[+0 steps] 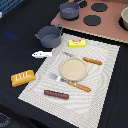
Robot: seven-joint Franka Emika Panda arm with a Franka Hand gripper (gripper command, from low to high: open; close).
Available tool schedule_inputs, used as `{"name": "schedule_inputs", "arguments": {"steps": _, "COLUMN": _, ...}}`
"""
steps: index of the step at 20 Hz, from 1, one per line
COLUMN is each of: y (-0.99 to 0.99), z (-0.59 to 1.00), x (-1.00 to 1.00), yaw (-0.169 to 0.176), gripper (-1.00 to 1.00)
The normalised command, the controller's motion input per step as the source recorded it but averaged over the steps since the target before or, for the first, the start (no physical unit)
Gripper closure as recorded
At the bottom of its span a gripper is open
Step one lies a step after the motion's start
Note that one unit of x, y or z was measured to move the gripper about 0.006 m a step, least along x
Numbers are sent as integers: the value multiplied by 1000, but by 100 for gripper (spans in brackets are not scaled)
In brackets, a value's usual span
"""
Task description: Interact with the objects in diverse but meaningful ways.
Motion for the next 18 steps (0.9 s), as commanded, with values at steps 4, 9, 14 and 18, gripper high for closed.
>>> {"name": "schedule_inputs", "arguments": {"steps": 4, "y": -66, "z": -14, "x": 3, "yaw": 0, "gripper": -100}}
{"name": "schedule_inputs", "arguments": {"steps": 9, "y": -461, "z": -29, "x": 155, "yaw": 0, "gripper": -100}}
{"name": "schedule_inputs", "arguments": {"steps": 14, "y": -603, "z": -67, "x": 239, "yaw": 0, "gripper": -100}}
{"name": "schedule_inputs", "arguments": {"steps": 18, "y": -619, "z": -75, "x": 252, "yaw": 0, "gripper": -100}}
